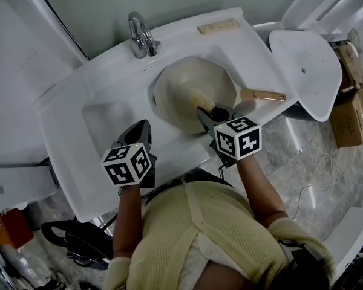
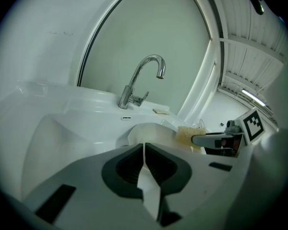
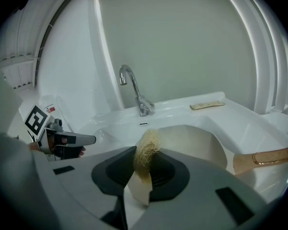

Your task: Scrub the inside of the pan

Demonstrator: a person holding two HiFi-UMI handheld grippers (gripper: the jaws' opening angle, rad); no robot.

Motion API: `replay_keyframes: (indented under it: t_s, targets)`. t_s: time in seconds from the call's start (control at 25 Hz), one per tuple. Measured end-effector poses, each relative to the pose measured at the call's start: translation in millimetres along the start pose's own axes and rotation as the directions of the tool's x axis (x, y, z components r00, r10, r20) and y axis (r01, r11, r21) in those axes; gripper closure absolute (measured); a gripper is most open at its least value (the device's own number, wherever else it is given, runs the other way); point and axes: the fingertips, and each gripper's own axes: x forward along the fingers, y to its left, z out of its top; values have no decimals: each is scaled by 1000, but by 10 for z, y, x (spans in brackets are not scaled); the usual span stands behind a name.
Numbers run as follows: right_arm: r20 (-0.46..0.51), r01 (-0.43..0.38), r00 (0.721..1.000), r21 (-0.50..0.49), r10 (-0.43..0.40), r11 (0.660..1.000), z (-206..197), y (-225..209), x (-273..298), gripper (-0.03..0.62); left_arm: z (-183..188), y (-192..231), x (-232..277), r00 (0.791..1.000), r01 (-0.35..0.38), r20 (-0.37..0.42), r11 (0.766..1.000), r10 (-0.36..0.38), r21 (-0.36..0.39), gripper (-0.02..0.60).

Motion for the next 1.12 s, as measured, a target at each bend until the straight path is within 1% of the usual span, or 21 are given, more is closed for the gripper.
replay_keyframes:
  t_s: [0.2, 1.12]
  targets:
    - [-11, 4, 1000, -6, -4, 1000, -10, 9, 26, 513, -14, 36, 8, 1000, -19, -8, 1000, 19, 5, 515]
    - [-5, -4, 1000, -1, 4, 1000, -5, 0, 22, 513, -40, 15, 8, 1000, -26, -8, 1000, 26, -8, 515]
